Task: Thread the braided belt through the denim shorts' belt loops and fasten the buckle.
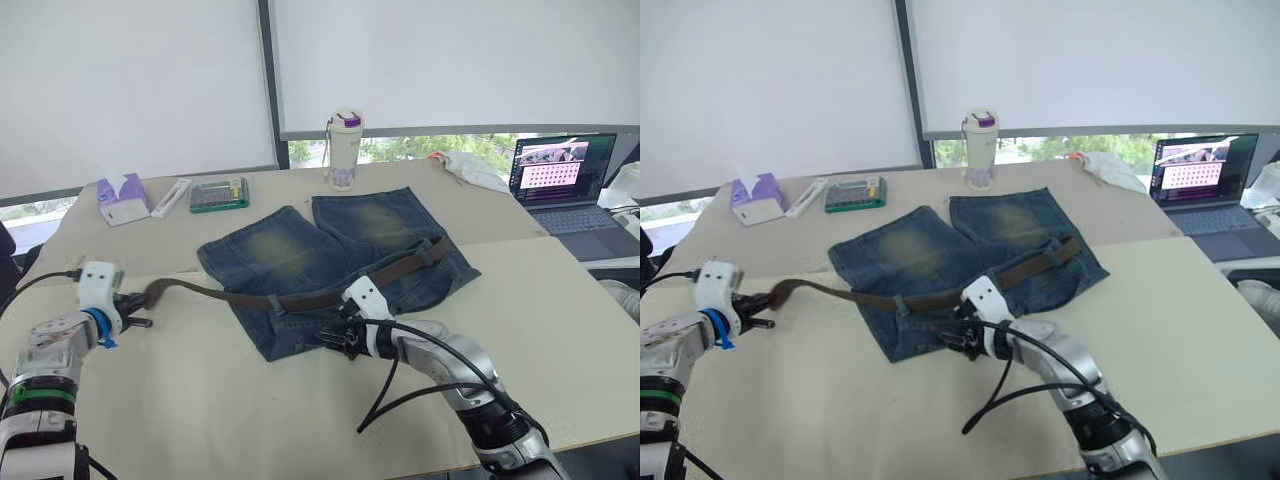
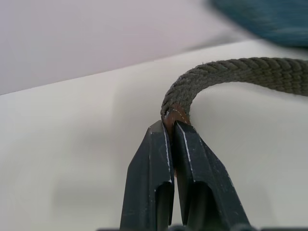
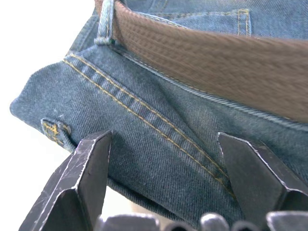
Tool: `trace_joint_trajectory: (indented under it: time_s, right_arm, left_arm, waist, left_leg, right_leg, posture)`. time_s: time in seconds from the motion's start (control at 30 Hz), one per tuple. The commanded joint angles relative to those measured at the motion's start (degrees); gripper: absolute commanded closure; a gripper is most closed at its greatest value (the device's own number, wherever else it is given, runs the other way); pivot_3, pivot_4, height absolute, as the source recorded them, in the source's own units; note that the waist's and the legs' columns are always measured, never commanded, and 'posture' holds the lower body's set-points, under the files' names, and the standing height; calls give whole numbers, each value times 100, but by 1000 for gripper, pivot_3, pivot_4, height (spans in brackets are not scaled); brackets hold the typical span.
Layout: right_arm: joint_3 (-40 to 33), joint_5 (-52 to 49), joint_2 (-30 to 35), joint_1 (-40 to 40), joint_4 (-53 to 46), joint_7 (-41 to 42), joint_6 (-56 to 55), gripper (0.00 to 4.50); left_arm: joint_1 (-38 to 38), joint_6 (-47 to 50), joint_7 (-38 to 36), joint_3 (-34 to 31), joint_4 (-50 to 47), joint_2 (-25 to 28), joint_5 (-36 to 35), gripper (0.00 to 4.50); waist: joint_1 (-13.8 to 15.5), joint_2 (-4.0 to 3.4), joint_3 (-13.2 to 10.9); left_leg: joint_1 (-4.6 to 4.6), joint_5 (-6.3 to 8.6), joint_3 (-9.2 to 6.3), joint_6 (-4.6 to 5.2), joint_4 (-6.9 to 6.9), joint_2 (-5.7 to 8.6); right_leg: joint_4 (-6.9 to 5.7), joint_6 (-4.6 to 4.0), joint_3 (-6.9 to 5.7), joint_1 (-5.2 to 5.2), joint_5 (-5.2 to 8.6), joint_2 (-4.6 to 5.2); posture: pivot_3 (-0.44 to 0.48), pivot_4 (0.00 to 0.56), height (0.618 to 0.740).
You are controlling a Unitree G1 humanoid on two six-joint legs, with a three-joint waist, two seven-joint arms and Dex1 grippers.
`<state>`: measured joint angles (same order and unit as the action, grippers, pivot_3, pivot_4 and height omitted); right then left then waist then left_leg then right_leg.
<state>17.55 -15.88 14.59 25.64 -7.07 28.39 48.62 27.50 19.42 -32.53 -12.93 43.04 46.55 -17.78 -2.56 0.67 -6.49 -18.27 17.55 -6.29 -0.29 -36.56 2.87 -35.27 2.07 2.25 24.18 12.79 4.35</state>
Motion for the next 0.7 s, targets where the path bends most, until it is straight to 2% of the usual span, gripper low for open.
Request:
trace_joint_trajectory:
  time_s: [0.03,0.2,0.3,0.37,0.43,0.47,0.6,0.7]
  right_arm:
    - [103,58,-212,24,290,29,-169,676]
    - [-120,-1,-515,54,260,18,-378,676]
    - [-439,-268,-551,-34,-88,106,-365,676]
    - [-545,-381,-418,-134,-402,221,-332,676]
    - [-753,-559,-268,-257,-827,316,-302,150]
    - [-920,-702,-205,-305,-1051,320,-214,33]
    - [-1302,-861,300,-420,-1808,229,94,33]
    - [-1543,-800,565,-425,-2180,-81,308,33]
  left_arm:
    - [68,-177,107,-119,316,253,272,4500]
    - [319,-407,839,-255,1085,540,553,4500]
    - [425,-557,941,-294,1388,657,619,4500]
    - [521,-537,952,-470,1471,636,475,4500]
    - [567,-546,1065,-531,1512,633,499,4500]
    - [593,-547,1179,-593,1561,633,496,4500]
    - [744,-503,1885,-844,1848,709,499,4500]
    - [836,-542,1882,-890,1882,709,501,4500]
  waist:
    - [1,0,0]
    - [-24,0,0]
    - [-18,0,0]
    - [11,-1,-1]
    - [41,3,-2]
    - [52,5,-3]
    - [80,16,-2]
    - [94,18,-2]
  left_leg:
    - [0,0,0,0,1,-4]
    - [0,0,1,0,4,-6]
    - [-2,0,1,-1,14,-5]
    - [-5,0,0,-1,17,-3]
    - [-12,0,-3,-1,15,2]
    - [-14,0,-4,0,14,6]
    - [-14,0,-7,0,14,9]
    - [-13,0,-6,0,15,13]
  right_leg:
    - [-2,0,0,2,0,1]
    - [-7,0,1,7,0,0]
    - [-10,0,0,17,0,0]
    - [-8,0,-2,20,0,5]
    - [-4,1,-6,18,-1,10]
    - [-2,2,-7,18,-1,13]
    - [3,5,-8,14,-2,15]
    - [2,5,-9,15,-2,14]
  posture:
    - [0,150,740]
    - [0,150,740]
    - [0,150,740]
    - [0,150,740]
    - [0,150,740]
    - [0,150,740]
    - [0,150,740]
    - [0,150,740]
